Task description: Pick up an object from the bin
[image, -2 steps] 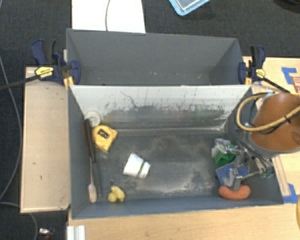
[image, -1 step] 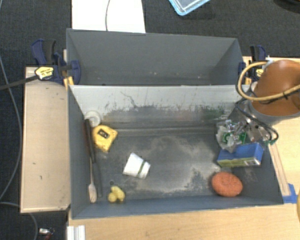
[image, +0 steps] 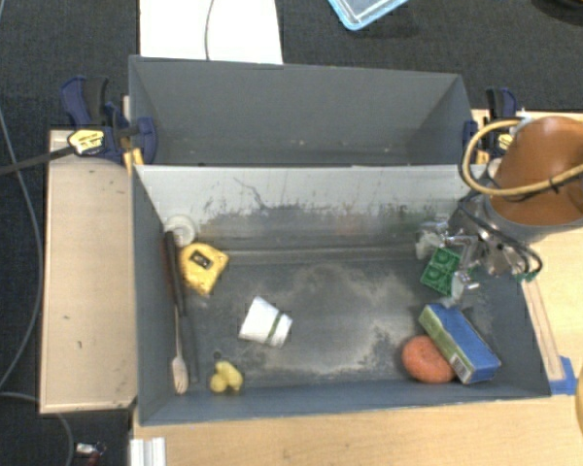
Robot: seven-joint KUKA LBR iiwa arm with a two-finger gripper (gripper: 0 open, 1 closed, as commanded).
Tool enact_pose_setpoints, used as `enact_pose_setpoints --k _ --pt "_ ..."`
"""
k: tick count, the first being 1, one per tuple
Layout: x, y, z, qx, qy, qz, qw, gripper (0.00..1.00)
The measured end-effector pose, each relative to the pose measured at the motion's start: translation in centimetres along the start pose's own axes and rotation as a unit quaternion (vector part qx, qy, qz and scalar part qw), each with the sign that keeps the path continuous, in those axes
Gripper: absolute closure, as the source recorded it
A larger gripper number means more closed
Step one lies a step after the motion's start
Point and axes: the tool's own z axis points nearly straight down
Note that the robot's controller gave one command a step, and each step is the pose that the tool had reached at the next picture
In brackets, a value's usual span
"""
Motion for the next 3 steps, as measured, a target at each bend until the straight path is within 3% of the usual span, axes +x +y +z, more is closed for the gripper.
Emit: enact_pose_setpoints --k 1,2,3 --pt "0.0 -0.1 0.0 0.0 0.0002 0.001 1.0 0.0" --pt "1.3 0.4 1.8 0.002 -0.0025 -0.103 0.9946 0.0" --pt "0.0 -0.3 -1.6 0.001 -0.0029 -0.141 0.99 1.0"
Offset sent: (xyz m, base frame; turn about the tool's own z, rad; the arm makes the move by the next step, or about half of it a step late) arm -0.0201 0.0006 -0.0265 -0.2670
